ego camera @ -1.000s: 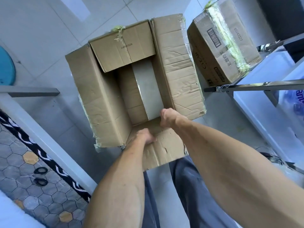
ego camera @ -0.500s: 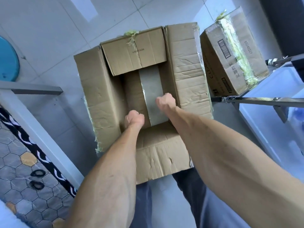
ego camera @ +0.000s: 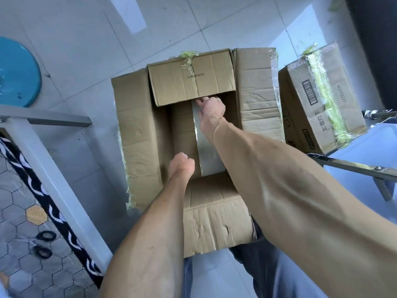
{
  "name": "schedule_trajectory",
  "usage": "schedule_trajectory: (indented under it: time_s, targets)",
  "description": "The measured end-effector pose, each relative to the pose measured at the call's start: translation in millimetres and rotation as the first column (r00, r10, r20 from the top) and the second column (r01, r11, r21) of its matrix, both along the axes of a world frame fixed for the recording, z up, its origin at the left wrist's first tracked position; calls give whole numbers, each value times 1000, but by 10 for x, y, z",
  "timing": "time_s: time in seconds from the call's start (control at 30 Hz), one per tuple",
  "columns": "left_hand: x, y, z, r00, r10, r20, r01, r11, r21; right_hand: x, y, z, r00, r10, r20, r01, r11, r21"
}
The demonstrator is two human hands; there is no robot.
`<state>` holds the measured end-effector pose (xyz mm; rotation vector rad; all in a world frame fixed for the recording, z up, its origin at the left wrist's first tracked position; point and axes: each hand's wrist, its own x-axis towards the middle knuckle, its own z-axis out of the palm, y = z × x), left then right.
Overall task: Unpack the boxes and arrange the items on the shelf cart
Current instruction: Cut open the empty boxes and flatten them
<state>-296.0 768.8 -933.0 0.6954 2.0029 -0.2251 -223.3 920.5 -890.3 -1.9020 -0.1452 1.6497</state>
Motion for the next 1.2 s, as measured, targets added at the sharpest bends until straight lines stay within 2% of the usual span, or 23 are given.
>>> schedule_trajectory:
  time_s: [0.03,0.07,0.17,0.23,0.27,0.33,0.4,0.5,0.57,0.63,0.7,0.73,0.8,0.9,1.07,1.13,1.2]
  targets:
    - [27,7,-1,1000,-3,2,3,1000,6,18,14,28,996,-78,-33,80,996,37]
    - [52,25,-6,1000,3,-1,-3,1000,13,-17,94,74,996,-81,-40,84,994,68]
    - [110,63,-28,1000,13,-29,-12,999,40,-188,396,229,996,-20,90,-4,966,257]
    - [150,55,-39,999,17,-29,-16,999,52,-260,594,342,960,160,232,-243,887,393]
    - [163,37,-39,1000,17,-25,-15,999,51,-276,644,373,895,296,333,-421,806,416]
    - [177,-26,-44,999,20,-24,-19,999,45,-266,721,353,752,512,415,-654,660,370]
    - [178,-96,-64,999,24,-28,-23,999,35,-246,715,278,668,634,391,-742,607,284]
    - [138,-125,-97,996,25,-86,-18,996,82,-216,656,137,606,705,370,-790,588,174]
    - [84,-107,-103,986,11,-168,18,985,171,-229,675,39,601,686,411,-786,600,148]
    - [-8,-55,-146,968,4,-251,86,934,347,-269,708,-101,564,591,577,-776,619,124]
    - [-115,50,-229,948,-48,-315,213,831,514,-339,681,-271,378,430,820,-793,607,47]
    - [-166,121,-280,927,-99,-362,298,778,553,-376,671,-355,274,360,892,-814,581,16]
    - [-225,270,-364,878,-176,-446,425,717,553,-426,646,-473,129,296,946,-871,490,-34]
    - [-218,447,-438,847,-229,-480,480,718,504,-488,691,-511,5,310,951,-921,372,-116]
    - [-189,538,-350,881,-196,-430,426,725,542,-485,986,-369,-63,574,816,-937,247,-245]
    - [-198,515,-245,890,-180,-418,406,731,549,-471,938,-280,-57,555,830,-927,280,-251]
    - [-203,428,-117,903,-153,-401,363,770,525,-446,652,-214,34,540,841,-903,377,-206]
